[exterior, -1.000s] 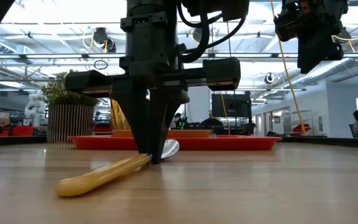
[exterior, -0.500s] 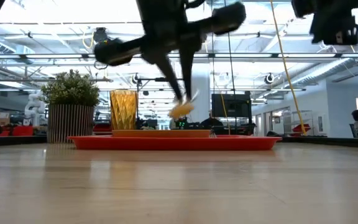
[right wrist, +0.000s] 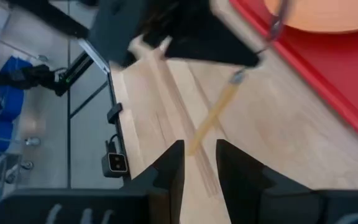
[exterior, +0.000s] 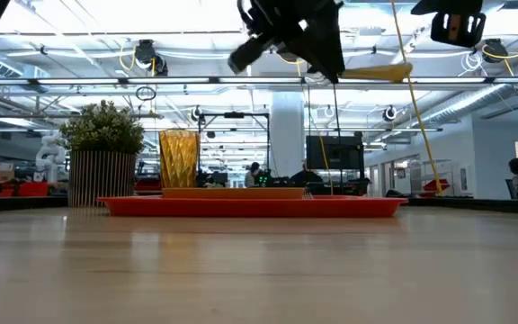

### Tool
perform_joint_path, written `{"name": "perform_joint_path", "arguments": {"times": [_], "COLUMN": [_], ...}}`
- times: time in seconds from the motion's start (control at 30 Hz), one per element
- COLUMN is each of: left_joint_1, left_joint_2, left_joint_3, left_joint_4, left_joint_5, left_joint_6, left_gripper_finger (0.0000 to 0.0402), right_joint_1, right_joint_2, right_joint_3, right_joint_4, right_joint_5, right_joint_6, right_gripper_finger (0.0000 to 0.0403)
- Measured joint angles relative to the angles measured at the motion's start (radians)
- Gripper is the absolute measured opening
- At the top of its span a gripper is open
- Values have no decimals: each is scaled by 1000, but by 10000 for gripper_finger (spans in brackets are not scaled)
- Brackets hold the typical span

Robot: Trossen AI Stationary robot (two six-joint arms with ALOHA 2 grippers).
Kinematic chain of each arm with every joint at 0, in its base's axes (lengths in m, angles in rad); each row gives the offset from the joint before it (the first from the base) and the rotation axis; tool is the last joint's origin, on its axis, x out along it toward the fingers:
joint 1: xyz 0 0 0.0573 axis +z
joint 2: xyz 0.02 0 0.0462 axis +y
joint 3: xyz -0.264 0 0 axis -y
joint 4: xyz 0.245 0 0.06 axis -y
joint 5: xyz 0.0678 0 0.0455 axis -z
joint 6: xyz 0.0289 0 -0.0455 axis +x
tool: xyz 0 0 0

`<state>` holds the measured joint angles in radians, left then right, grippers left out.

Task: Pick and place plate/cup/fork/spoon on tray
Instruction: Put the yellow spoon on the red tray

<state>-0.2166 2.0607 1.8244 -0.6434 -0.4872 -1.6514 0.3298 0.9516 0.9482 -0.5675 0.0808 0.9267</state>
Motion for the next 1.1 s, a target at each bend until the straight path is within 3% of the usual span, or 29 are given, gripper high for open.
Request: {"name": "perform_joint_path", "arguments": {"times": [0.17,0.4,0.57,0.87,1.1], "left_joint_1": [20,20,12,12,12], "left_joint_2": [-3,-4,-4,-4,-4], "left_joint_3": [-2,-1,-1,-1,-1], "left_joint_4": [114,244,342,429,441], "left_joint_5": [-32,-87,-144,-171,-179], "left_joint_6": [34,64,133,218,255], "left_gripper_finger": [14,14,14,14,14], "right_joint_1": [35,64,79,92,91], "right_joint_2": [38,45,45,45,45], "right_joint_3": [0,0,0,0,0], "right_joint_4": [24,7,6,-29,-37], "right_joint_5": [10,119,198,314,315], "right_joint_6": [-6,-8,-41,-59,-59], "right_gripper_finger": [117,200,227,200,121]}}
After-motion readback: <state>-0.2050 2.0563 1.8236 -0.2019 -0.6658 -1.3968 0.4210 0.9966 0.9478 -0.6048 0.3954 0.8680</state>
